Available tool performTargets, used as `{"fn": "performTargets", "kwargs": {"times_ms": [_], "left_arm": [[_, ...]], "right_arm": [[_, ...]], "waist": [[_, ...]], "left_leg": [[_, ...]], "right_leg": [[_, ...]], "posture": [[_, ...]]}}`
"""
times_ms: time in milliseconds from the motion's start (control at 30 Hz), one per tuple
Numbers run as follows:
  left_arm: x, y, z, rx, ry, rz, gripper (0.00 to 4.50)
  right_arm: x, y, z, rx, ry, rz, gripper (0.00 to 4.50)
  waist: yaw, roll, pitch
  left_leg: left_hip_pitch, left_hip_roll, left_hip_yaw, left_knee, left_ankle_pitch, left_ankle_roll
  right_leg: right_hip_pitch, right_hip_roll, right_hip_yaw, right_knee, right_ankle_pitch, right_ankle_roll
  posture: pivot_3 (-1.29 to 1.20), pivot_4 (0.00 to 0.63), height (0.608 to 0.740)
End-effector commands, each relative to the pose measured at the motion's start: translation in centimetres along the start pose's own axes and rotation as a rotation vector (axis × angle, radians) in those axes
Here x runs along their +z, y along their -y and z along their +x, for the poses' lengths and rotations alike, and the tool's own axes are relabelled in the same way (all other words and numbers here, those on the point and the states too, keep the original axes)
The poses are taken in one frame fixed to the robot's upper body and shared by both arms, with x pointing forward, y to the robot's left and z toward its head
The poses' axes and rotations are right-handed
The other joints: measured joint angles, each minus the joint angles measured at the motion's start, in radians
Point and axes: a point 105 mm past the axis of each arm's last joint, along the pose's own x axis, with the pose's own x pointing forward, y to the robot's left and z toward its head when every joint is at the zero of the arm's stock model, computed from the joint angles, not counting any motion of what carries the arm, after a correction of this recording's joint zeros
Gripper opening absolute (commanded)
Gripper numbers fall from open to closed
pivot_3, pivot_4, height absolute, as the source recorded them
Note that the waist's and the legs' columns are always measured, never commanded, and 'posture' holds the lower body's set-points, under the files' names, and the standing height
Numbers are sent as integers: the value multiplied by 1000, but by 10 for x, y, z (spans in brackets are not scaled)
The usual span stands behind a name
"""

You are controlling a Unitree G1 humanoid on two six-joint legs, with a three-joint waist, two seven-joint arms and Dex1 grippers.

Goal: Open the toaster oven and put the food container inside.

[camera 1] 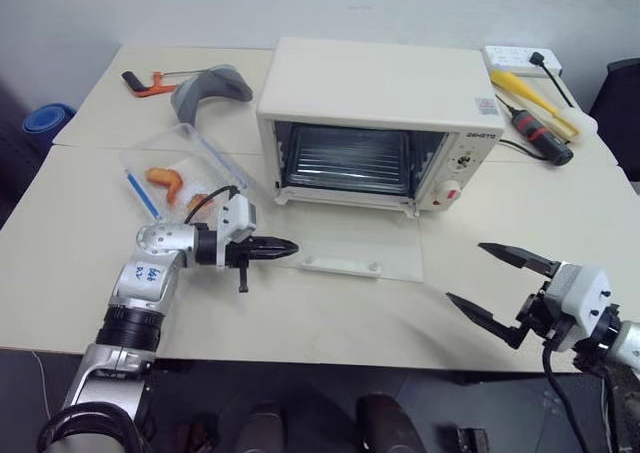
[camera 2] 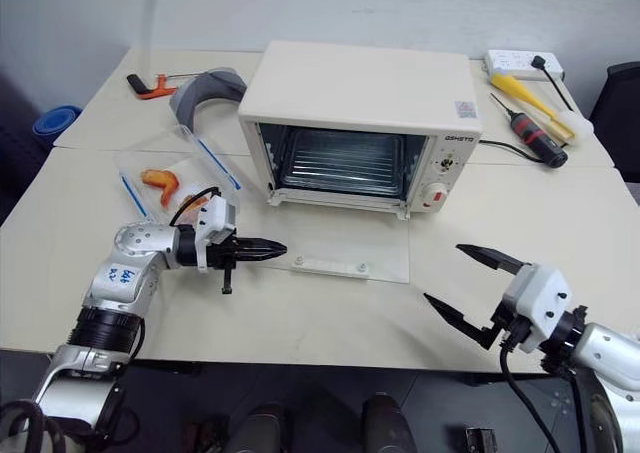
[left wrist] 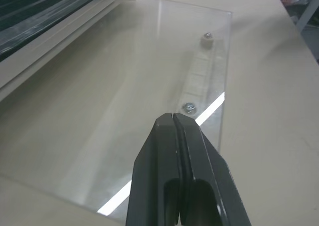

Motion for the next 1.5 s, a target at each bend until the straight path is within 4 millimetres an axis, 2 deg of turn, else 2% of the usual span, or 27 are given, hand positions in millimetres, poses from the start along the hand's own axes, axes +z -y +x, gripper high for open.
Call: {"fn": "performTargets", "kwargs": {"times_ms": [33, 100, 200, 300, 433, 500, 567, 733, 867, 1033, 1133, 1300, 1400, 1500], "left_arm": [[31, 6, -22, 71, 149, -13, 390], [44, 13, -49, 159, 232, -34, 880], [33, 20, -92, 360, 190, -65, 1704], [15, 34, -140, 582, 155, -152, 2587], [-27, 71, -213, 907, 45, -274, 3723], [-38, 89, -236, 1007, 11, -322, 4320], [-32, 93, -232, 1004, 17, -316, 4487], [-5, 78, -198, 933, 58, -291, 4487], [16, 59, -175, 963, 188, -448, 4487], [24, 47, -133, 944, 232, -821, 4487], [26, 36, -117, 1042, 205, -1023, 4487], [28, 14, -104, 1222, 226, -1158, 4487], [23, 8, -79, 1214, 202, -1282, 4487], [14, 1, -68, 1219, 118, -1322, 4487]], "right_arm": [[9, -3, 5, 52, 46, 53, 4500], [15, -5, 12, 80, 84, 61, 4500], [23, -6, 22, 98, 144, 35, 4500], [27, -4, 31, 91, 193, -4, 4500], [33, -4, 37, 89, 278, -42, 4500], [34, -6, 37, 117, 303, -30, 4500], [34, -6, 37, 149, 309, 2, 4500], [30, -1, 39, 171, 307, -2, 4500], [30, 0, 40, 199, 307, 2, 4500], [33, -1, 44, 224, 307, 2, 4500], [40, -5, 49, 252, 313, 2, 4500], [49, -5, 54, 265, 322, -13, 4500], [54, -7, 57, 270, 328, -15, 4500], [58, -9, 58, 275, 333, -14, 4500]], "waist": [[-2, 0, 0], [-4, 0, 0], [-11, 0, 0], [-4, 1, 0], [1, -1, 0], [5, -1, 0], [16, -2, 0], [33, -3, -1], [23, -2, -1], [3, -2, -1], [2, -2, -1], [4, 0, -1], [5, 1, -1], [4, 0, -1]], "left_leg": [[0, 0, 0, 0, 0, 0], [0, 1, 0, 0, 0, 0], [1, 3, -7, -1, 0, 0], [1, 1, -10, -2, 0, 0], [0, 0, -10, -2, -1, 1], [0, 0, -10, -2, -1, 1], [0, -1, -11, -1, -1, 1], [1, -2, -17, 0, -1, 2], [1, -1, -18, -2, -1, 1], [0, -1, -21, -3, -1, 1], [1, 1, -26, -2, -1, 0], [0, -5, -26, -1, -1, 0], [0, -5, -25, -1, -1, 0], [0, -6, -25, -1, 0, 0]], "right_leg": [[0, 0, 0, 0, 0, 0], [0, 0, 0, 0, 0, 0], [0, 0, 0, -1, 0, 0], [0, 0, 0, -3, 0, 0], [0, -2, 0, -5, 0, 0], [1, -2, 0, -6, 0, 0], [2, -3, -1, -6, 0, 0], [8, -3, -3, -9, 1, -1], [7, -2, -3, -10, 1, -1], [6, -2, -3, -9, 1, -1], [6, -4, 0, -10, 1, -1], [5, -3, -1, -9, 1, -1], [5, -1, -2, -10, 1, 0], [5, -1, -2, -10, 2, 0]], "posture": [[0, 150, 740], [0, 150, 740], [0, 150, 740], [0, 150, 740], [0, 150, 740], [0, 150, 740], [0, 150, 740], [0, 150, 740], [0, 150, 740], [0, 150, 740], [0, 150, 740], [0, 150, 740], [0, 150, 740], [0, 150, 740]]}}
